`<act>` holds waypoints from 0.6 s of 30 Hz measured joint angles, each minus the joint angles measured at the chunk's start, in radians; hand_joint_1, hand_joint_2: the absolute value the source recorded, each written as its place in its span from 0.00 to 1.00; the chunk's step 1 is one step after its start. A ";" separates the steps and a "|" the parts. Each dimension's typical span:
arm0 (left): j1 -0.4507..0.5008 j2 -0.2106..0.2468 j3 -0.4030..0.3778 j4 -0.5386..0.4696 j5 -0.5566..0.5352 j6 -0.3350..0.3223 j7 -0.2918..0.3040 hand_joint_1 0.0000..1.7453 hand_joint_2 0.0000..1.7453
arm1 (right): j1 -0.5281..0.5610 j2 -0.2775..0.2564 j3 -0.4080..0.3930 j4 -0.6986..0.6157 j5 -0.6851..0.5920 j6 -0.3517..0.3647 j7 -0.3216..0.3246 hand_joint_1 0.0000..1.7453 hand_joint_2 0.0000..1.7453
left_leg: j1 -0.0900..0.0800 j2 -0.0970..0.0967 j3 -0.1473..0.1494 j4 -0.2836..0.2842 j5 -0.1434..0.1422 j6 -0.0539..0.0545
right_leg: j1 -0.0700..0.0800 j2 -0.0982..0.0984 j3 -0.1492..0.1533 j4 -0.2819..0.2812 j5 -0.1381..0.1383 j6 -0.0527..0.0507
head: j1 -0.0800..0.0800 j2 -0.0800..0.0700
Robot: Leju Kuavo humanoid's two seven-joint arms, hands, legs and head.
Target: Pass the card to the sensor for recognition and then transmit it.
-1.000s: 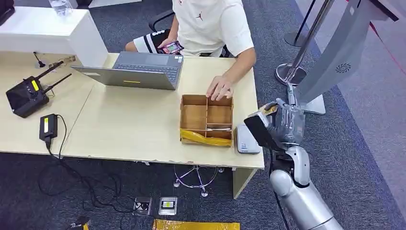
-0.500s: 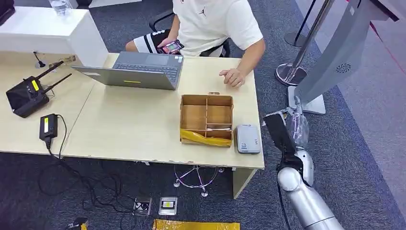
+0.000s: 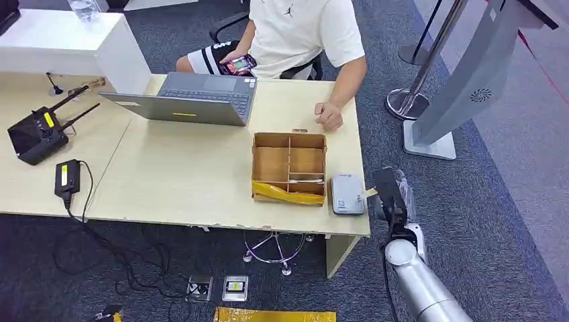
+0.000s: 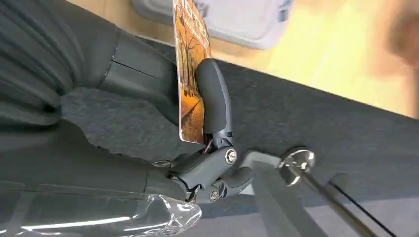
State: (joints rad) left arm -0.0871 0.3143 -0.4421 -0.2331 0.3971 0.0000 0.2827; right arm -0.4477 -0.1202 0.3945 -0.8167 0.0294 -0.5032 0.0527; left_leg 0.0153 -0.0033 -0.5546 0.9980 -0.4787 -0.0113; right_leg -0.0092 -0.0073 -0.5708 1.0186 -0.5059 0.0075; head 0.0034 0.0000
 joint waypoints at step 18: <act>0.000 -0.021 0.002 0.000 0.084 0.076 0.071 0.00 1.00 | -0.076 0.080 0.127 0.171 0.101 -0.040 0.057 1.00 1.00 | 0.000 0.003 0.002 0.000 0.000 0.000 | 0.000 0.004 0.000 0.000 0.001 0.000 | 0.000 0.000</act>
State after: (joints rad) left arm -0.0867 0.2933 -0.4402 -0.2331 0.4811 0.0763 0.3540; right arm -0.5235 -0.0400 0.5219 -0.6458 0.1304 -0.5433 0.1098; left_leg 0.0155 0.0001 -0.5528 0.9980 -0.4786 -0.0116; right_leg -0.0090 -0.0031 -0.5707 1.0188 -0.5045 0.0072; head 0.0034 0.0000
